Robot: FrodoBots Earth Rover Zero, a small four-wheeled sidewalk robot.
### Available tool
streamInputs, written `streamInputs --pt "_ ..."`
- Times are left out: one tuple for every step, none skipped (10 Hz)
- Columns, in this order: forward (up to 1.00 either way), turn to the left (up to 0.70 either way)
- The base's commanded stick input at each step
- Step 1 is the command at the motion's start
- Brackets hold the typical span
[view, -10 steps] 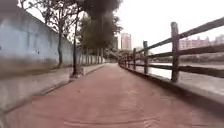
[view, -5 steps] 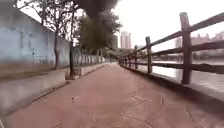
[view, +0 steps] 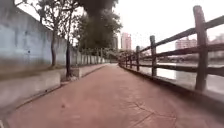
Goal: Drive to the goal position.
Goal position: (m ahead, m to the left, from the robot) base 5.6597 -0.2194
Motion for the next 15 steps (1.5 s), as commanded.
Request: streamInputs --pt "0.95 0.00" --pt "0.95 0.00" --pt "0.95 0.00" --pt "0.95 0.00" --pt "0.95 0.00" --pt "0.95 0.00" --pt "0.95 0.00" --pt "0.95 0.00" --pt "0.95 0.00" --pt "0.95 0.00" --pt "0.95 0.00" --pt "0.95 0.00" --pt "0.95 0.00" --pt "0.95 0.00" --pt "0.95 0.00"
